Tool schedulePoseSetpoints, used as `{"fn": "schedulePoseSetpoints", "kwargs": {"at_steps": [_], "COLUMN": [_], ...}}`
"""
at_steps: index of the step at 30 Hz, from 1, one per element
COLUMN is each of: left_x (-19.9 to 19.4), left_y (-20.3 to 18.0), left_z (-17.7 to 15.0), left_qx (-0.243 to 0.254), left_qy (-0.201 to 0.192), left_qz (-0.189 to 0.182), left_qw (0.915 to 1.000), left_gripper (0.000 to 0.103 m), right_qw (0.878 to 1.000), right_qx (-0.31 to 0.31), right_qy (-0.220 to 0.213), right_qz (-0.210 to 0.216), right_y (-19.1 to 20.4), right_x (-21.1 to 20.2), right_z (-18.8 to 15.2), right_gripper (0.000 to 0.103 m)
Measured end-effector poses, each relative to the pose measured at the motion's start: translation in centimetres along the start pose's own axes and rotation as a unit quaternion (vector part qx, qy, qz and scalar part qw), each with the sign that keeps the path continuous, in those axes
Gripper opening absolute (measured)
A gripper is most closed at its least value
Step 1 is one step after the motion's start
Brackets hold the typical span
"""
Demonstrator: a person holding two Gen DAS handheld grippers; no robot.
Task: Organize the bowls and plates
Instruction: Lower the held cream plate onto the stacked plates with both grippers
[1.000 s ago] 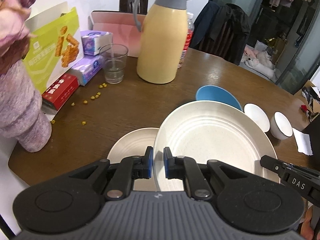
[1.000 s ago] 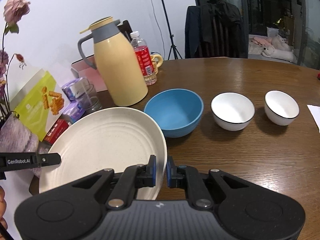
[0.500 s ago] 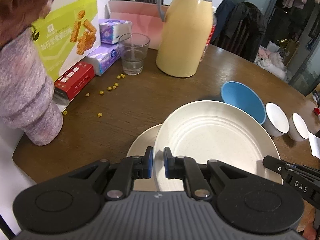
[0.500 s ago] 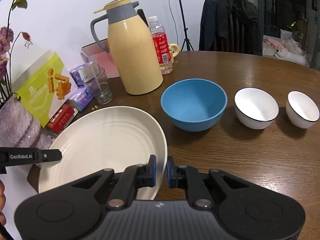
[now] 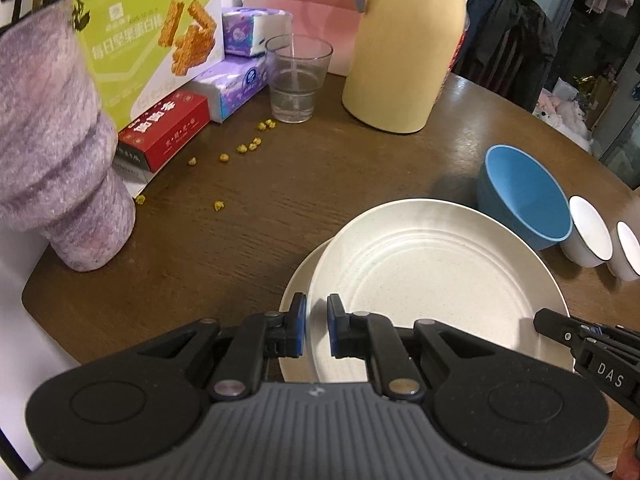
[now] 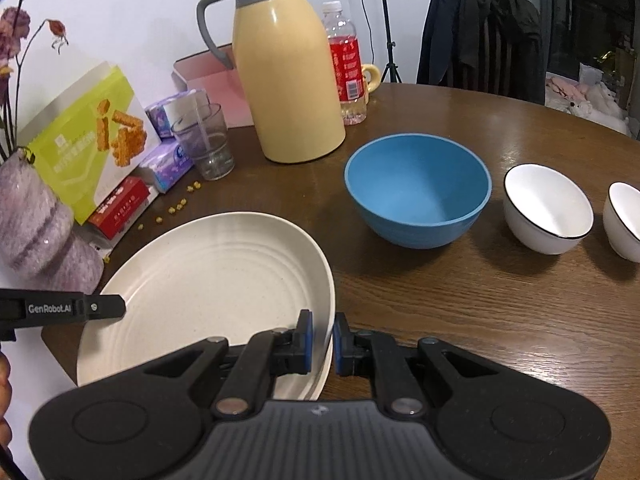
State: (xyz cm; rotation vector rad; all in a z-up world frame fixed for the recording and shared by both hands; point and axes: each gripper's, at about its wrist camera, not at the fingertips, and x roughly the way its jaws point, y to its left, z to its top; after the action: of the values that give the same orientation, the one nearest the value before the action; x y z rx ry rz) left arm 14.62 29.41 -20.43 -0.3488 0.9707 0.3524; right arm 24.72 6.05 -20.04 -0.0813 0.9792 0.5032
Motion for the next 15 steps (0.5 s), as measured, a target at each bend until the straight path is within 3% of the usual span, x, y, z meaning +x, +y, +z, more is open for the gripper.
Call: {"fn": "schedulePoseSetpoints", "kwargs": {"at_steps": [15], "left_x": [2.8], "left_y": [1.2], "left_z": [-0.5], "left_qx": [-0.011], "left_qy": [0.007], "left_qz": [0.017], "left_qw": [0.9998], "left_gripper": [0.011], "right_qw": [1.000], "right_qx": [-0.019], "right_qy": [0.013], "right_qz": [0.008], "right_y": [0.7], "right_x": [3.3], "right_z": [-0.2], "right_gripper": [0.010]}}
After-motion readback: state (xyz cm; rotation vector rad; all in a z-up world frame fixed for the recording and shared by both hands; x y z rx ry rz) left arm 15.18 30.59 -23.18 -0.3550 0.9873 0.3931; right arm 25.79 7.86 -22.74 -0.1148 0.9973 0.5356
